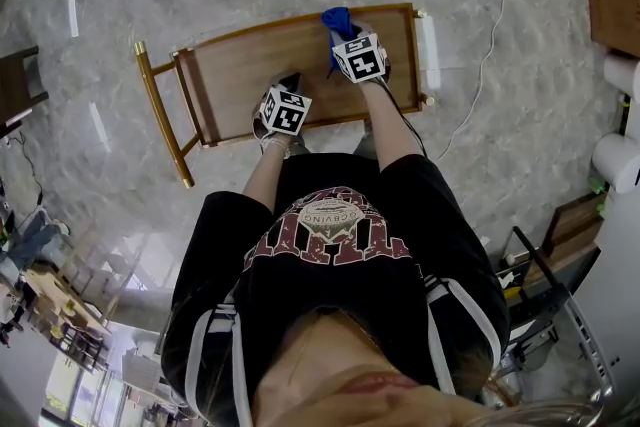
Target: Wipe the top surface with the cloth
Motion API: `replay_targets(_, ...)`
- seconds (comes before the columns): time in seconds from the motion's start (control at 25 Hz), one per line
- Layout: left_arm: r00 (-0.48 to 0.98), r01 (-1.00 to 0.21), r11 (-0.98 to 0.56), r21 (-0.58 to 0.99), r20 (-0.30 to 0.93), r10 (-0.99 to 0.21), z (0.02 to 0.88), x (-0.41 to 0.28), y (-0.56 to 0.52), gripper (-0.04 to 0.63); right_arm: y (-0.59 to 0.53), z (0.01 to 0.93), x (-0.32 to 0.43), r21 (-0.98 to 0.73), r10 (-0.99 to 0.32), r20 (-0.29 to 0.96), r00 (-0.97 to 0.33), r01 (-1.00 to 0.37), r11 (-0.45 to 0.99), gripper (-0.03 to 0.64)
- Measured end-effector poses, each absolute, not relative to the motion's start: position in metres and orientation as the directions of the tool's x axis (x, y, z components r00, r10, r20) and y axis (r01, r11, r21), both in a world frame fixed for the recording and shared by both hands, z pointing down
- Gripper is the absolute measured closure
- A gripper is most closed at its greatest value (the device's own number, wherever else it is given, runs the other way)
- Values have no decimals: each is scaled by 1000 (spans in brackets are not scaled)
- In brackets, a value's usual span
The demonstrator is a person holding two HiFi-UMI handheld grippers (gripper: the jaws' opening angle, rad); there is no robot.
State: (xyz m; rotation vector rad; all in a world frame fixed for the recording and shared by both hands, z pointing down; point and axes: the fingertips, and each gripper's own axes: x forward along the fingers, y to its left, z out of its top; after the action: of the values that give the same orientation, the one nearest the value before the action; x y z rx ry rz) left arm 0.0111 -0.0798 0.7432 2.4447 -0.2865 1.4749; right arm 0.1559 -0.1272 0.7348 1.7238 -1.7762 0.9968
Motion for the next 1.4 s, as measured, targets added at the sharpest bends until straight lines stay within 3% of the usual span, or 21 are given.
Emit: replay_targets(1.4, 454, -328, -938, 111, 889, -54, 744, 15, -76, 548, -65, 737, 264, -82, -599, 798, 66, -973, -216, 560)
